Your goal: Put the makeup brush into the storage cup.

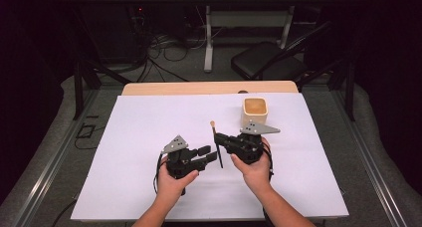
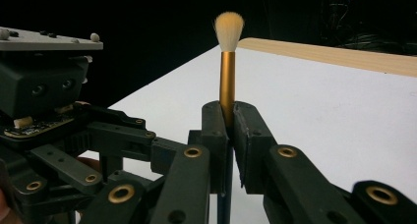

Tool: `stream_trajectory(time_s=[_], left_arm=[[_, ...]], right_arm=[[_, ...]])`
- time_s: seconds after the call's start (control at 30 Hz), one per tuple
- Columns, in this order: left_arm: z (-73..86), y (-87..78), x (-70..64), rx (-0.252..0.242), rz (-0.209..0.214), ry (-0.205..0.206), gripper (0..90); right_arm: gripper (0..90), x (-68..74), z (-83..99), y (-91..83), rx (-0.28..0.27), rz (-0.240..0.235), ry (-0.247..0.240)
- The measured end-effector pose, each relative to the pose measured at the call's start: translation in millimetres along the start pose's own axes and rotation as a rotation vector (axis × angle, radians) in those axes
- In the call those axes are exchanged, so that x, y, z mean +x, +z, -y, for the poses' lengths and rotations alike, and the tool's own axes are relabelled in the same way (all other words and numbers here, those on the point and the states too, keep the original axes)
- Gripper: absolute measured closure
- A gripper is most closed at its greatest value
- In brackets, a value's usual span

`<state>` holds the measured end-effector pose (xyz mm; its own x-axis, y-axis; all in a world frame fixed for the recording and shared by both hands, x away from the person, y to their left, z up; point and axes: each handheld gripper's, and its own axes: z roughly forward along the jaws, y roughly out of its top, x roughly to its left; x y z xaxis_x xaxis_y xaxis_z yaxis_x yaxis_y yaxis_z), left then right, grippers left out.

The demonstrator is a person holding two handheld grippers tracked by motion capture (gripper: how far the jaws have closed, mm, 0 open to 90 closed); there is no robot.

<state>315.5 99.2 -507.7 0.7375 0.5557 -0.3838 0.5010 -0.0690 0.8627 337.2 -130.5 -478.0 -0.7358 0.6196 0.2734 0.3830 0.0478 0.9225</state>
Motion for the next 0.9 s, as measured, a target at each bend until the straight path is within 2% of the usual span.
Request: stream_trajectory(time_s=[0.2,0.67,0.9], left_arm=[[1.0,2.3,1.7,-0.005,0.003,-0.023,60.3],[3.3,6.4,4.3,-0.009,0.011,-0.054,61.2],[3.3,8.2,4.3,-0.006,0.018,-0.06,61.5]], right_arm=[[83.9,0.5,0.2,0.3,-0.014,-0.004,0.004],[84.0,1.3,1.2,0.4,-0.006,-0.005,0.005],[83.9,2.2,1.4,0.7,-0.007,-0.006,0.005]])
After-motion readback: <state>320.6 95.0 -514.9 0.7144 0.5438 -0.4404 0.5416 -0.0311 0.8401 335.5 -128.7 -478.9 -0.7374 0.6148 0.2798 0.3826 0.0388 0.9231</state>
